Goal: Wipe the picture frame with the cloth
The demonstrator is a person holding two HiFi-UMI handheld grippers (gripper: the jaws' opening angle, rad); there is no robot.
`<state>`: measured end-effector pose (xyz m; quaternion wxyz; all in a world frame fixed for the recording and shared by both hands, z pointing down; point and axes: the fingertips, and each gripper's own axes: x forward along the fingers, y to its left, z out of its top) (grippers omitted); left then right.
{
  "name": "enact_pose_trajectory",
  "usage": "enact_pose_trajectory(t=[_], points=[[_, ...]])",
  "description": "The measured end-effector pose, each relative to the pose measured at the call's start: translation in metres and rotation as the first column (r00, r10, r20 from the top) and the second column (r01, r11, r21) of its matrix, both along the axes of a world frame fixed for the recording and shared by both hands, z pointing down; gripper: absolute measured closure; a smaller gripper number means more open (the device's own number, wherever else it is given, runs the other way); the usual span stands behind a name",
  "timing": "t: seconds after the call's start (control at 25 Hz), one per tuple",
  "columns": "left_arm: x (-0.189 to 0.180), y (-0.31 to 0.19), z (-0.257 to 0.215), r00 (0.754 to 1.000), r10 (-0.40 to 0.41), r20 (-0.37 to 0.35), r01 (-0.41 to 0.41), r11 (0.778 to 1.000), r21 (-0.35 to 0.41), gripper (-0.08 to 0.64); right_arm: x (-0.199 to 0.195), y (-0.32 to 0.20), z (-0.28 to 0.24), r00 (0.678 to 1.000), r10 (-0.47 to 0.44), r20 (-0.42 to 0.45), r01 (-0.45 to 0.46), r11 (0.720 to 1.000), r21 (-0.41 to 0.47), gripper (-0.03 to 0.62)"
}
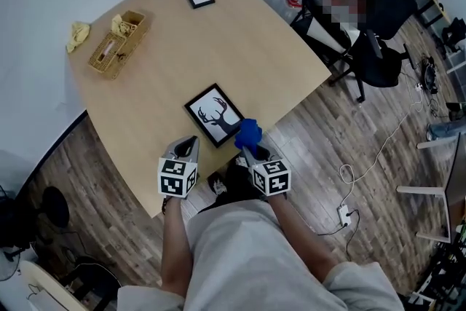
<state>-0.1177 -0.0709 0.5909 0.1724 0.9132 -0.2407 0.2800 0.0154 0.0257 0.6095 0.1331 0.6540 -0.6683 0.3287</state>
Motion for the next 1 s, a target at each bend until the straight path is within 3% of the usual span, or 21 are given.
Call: enact_pose_trajectory(t=[0.24, 0.4, 0.8, 1.0], points=[[-0.004, 0.013, -0.007, 0.999, 0.032, -0.005, -0.032, 0.999, 0.038, 0.506, 0.007, 0.002, -0.014, 0.999, 0.043, 0.002, -0.043, 0.998, 0.042, 0.535], [-0.016, 0.017, -0.008, 1.000, -0.007, -0.018, 0.008, 1.000, 0.027, 0.506, 0.018, 0.012, -0.017, 0.998, 0.064, -0.011, -0.063, 0.997, 0.032, 0.535], [-0.021, 0.018, -0.010, 0.999, -0.038, -0.024, 0.039, 0.999, 0.007, 0.507, 0.022, 0.013, -0.017, 0.998, 0.008, -0.068, -0.008, 1.000, 0.008, 0.535], [-0.009, 0.021, -0.008, 1.000, -0.013, -0.013, 0.013, 1.000, 0.010, 0.507, 0.016, 0.009, -0.015, 0.995, -0.023, -0.093, 0.024, 1.000, 0.007, 0.535]])
